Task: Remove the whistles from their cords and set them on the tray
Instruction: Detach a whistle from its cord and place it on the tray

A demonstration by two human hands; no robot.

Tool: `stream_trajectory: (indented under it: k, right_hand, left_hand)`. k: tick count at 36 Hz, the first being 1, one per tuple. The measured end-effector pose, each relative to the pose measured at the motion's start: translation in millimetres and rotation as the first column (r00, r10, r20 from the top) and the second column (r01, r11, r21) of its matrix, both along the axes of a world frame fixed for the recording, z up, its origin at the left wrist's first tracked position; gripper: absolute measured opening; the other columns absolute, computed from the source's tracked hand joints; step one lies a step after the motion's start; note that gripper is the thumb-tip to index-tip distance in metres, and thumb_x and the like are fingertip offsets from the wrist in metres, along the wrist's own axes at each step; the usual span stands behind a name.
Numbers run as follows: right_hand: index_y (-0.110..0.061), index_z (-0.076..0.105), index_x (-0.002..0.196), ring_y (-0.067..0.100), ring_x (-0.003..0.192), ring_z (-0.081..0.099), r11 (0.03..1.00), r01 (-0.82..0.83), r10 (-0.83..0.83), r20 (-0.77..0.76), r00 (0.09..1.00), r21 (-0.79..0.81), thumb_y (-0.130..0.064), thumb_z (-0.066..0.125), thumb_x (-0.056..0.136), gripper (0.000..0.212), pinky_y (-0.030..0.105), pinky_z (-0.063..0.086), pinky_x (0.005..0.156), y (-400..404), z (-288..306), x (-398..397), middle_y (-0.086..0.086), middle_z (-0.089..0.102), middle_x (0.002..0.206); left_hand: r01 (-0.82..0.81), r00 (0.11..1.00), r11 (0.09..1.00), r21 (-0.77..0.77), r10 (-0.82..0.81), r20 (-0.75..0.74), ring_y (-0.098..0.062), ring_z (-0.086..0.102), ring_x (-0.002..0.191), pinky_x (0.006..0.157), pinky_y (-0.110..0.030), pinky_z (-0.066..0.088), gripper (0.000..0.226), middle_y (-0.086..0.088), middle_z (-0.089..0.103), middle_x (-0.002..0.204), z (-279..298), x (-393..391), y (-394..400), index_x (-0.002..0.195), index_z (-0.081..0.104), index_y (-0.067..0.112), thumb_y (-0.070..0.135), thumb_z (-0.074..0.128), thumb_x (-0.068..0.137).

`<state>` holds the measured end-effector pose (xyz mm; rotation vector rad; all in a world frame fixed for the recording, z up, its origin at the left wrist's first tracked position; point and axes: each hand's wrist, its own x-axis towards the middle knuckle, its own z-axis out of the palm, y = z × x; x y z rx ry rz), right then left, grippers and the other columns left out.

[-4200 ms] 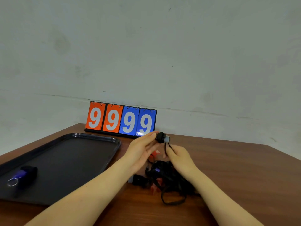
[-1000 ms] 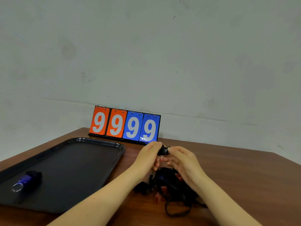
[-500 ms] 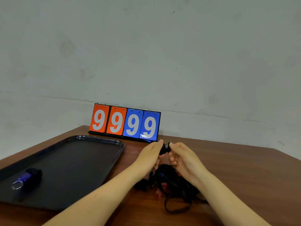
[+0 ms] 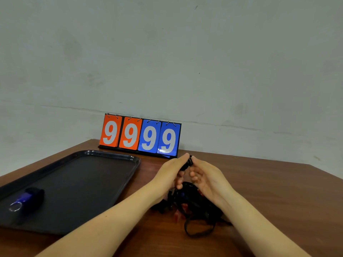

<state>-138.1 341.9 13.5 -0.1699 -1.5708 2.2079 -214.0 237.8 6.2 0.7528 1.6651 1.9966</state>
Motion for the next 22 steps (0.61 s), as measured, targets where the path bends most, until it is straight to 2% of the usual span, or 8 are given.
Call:
stream_trajectory:
  k: [5, 12, 16, 19, 22]
  right_hand:
    - [-0.005, 0.057, 0.085, 0.01, 0.051, 0.056, 1.0, 0.002, -0.002, -0.002, 1.0, 0.011, -0.016, 0.061, 0.092, 0.013, 0.018, 0.045, 0.047, 0.2, -1.3, -1.2, 0.006, 0.059, 0.064]
    - [-0.005, 0.054, 0.077, 0.012, 0.052, 0.053, 0.997, 0.012, -0.008, -0.046, 0.999, 0.07, -0.011, 0.053, 0.096, 0.02, 0.019, 0.046, 0.047, -4.4, -1.6, -1.1, 0.007, 0.057, 0.063]
    - [-0.005, 0.057, 0.078, 0.012, 0.053, 0.052, 0.961, 0.113, -0.115, -0.008, 0.993, 0.254, -0.013, 0.052, 0.098, 0.022, 0.019, 0.046, 0.05, -7.2, -2.2, -1.6, 0.004, 0.058, 0.061]
    - [-0.009, 0.061, 0.084, 0.007, 0.054, 0.053, 0.861, 0.21, -0.235, -0.003, 0.972, 0.464, -0.017, 0.05, 0.098, 0.02, 0.018, 0.045, 0.054, -7.2, -3.7, -2.4, -0.004, 0.06, 0.058]
    - [-0.009, 0.063, 0.088, 0.008, 0.056, 0.054, 0.823, 0.242, -0.278, -0.008, 0.961, 0.515, -0.018, 0.048, 0.099, 0.021, 0.018, 0.046, 0.055, -7.8, -3.6, -2.5, -0.001, 0.062, 0.061]
  left_hand:
    - [0.028, 0.996, 1.0, -0.003, -0.028, -0.084, -0.009, 0.039, 0.049, 0.048, -0.022, 0.036, 0.032, 0.004, 0.045, 0.061, -3.9, -3.3, -4.2, 0.09, 0.057, 0.011, 0.043, 0.059, 0.091]
    - [-0.049, 0.998, 0.999, -0.006, 0.049, -0.036, -0.01, 0.037, 0.045, 0.047, -0.024, 0.034, 0.028, 0.004, 0.044, 0.051, 1.5, -2.8, -3.5, 0.078, 0.059, 0.012, 0.036, 0.055, 0.093]
    - [-0.066, 0.997, 0.997, -0.029, 0.065, -0.031, -0.009, 0.036, 0.045, 0.047, -0.024, 0.033, 0.029, 0.005, 0.044, 0.048, 3.7, 0.0, -4.6, 0.074, 0.057, 0.012, 0.033, 0.052, 0.094]
    - [-0.063, 0.997, 0.996, -0.057, 0.061, -0.042, -0.01, 0.036, 0.045, 0.047, -0.024, 0.033, 0.029, 0.005, 0.044, 0.049, 3.7, 1.1, -5.3, 0.072, 0.053, 0.013, 0.031, 0.051, 0.094]
    - [-0.014, 0.999, 1.0, -0.023, 0.013, -0.04, -0.011, 0.036, 0.046, 0.047, -0.024, 0.032, 0.029, 0.002, 0.044, 0.053, 2.7, 2.6, -6.1, 0.073, 0.053, 0.012, 0.032, 0.053, 0.094]
